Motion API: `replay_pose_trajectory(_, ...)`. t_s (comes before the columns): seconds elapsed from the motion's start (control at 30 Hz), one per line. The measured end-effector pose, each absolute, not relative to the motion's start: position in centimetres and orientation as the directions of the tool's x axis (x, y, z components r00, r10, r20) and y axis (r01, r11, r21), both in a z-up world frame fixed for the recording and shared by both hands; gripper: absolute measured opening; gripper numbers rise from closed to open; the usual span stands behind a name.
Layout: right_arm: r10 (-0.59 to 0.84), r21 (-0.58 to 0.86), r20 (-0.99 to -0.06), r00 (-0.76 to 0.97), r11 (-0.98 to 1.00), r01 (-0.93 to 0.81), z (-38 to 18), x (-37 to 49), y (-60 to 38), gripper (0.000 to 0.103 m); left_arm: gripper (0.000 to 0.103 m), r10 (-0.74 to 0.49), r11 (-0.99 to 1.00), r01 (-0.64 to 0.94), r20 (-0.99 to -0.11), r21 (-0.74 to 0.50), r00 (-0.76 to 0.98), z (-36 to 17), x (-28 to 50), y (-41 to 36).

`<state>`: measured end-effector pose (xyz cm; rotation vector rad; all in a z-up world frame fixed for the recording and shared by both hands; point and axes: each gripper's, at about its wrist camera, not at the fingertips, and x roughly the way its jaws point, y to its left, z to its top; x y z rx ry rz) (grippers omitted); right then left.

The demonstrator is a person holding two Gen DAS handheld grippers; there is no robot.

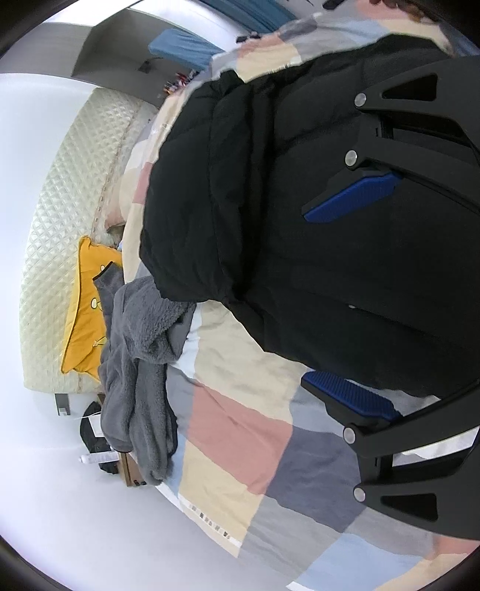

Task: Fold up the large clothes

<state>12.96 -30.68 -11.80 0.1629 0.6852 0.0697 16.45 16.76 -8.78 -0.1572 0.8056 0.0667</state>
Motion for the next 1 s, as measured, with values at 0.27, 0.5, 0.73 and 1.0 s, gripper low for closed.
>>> replay_pose_trajectory(0.27, 0.130, 0.173, -0.624, 0.770, 0.985, -0.025, -11.5, 12.0, -30.6, 0.103, 0.083, -0.046, 0.982, -0.092, -0.674, -0.167, 0.737, -0.7, 13.0, 18.7)
replay_pose_trajectory(0.5, 0.148, 0.189, -0.653, 0.743, 0.981, -0.029, -12.1, 11.2, -30.7, 0.103, 0.083, -0.077, 0.973, -0.086, -0.656, -0.212, 0.751, 6.3, 10.2, 21.2)
replay_pose_trajectory(0.73, 0.218, 0.303, -0.676, 0.704, 0.953, -0.004, -13.1, 10.8, -31.8, 0.103, 0.084, -0.163, 0.947, -0.096, -0.718, -0.306, 0.677, 7.8, 8.5, 24.8)
replay_pose_trajectory(1.0, 0.226, 0.315, -0.716, 0.660, 0.949, 0.018, -14.0, 10.9, -31.6, 0.103, 0.084, -0.291, 0.886, -0.184, -0.820, -0.425, 0.492, -3.2, 8.6, 28.5)
